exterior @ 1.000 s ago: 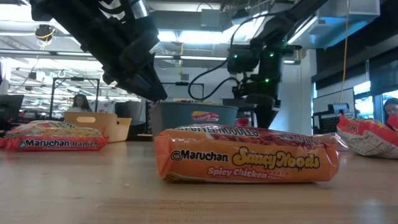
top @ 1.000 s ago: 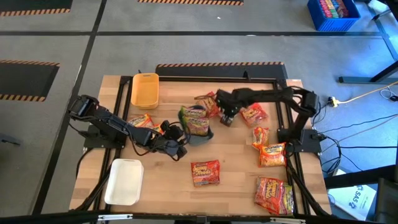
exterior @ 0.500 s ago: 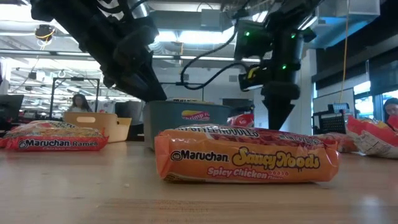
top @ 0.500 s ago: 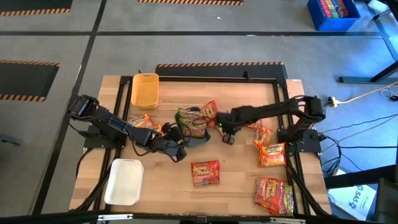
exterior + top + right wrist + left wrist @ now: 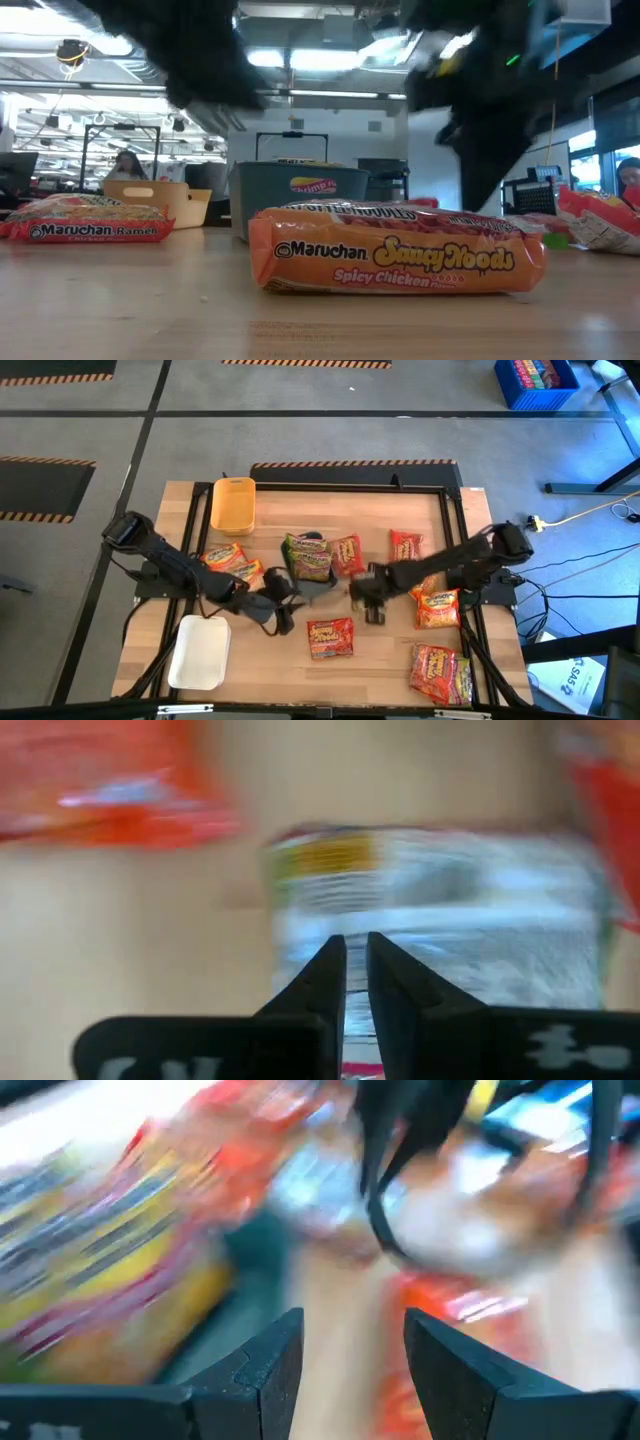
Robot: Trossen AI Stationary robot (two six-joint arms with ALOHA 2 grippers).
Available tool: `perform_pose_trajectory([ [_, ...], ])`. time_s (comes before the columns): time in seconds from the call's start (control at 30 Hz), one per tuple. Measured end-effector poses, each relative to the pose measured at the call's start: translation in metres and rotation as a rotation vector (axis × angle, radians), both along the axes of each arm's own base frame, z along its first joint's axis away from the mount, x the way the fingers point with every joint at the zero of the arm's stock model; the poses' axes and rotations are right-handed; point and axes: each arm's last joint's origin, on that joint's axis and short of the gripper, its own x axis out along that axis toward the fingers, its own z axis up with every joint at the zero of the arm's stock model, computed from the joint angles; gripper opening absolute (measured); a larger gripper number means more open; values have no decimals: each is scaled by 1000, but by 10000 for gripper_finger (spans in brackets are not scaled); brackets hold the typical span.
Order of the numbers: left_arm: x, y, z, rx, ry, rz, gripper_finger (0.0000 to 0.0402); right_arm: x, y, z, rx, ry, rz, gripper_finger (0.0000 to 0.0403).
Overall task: Sort Maruchan noodles
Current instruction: Move the green noodle pack to the center of the table, then move the blue bin to the top of the table
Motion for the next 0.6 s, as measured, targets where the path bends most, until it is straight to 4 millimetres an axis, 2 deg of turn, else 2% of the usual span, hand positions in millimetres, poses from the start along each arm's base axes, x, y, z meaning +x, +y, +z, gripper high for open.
perform_pose_trajectory([
  [0.13, 5, -14, -10, -7, -17, -65, 167, -9, 30, 12, -85, -117, 79, 30],
  [0.23, 10, -17, -25, -27, 19, -67, 167, -16, 39, 10, -110, -228, 98, 30],
  [0.33, 15, -18, -42, -51, 57, -60, 167, -25, 35, 0, -116, -276, 80, 30],
  [0.47, 21, -10, -58, -61, 104, -5, 167, -34, 28, -11, -147, -309, 0, 30],
  [0.6, 23, 2, -60, -45, 125, 66, 167, -36, 28, -15, -129, -301, -18, 30],
])
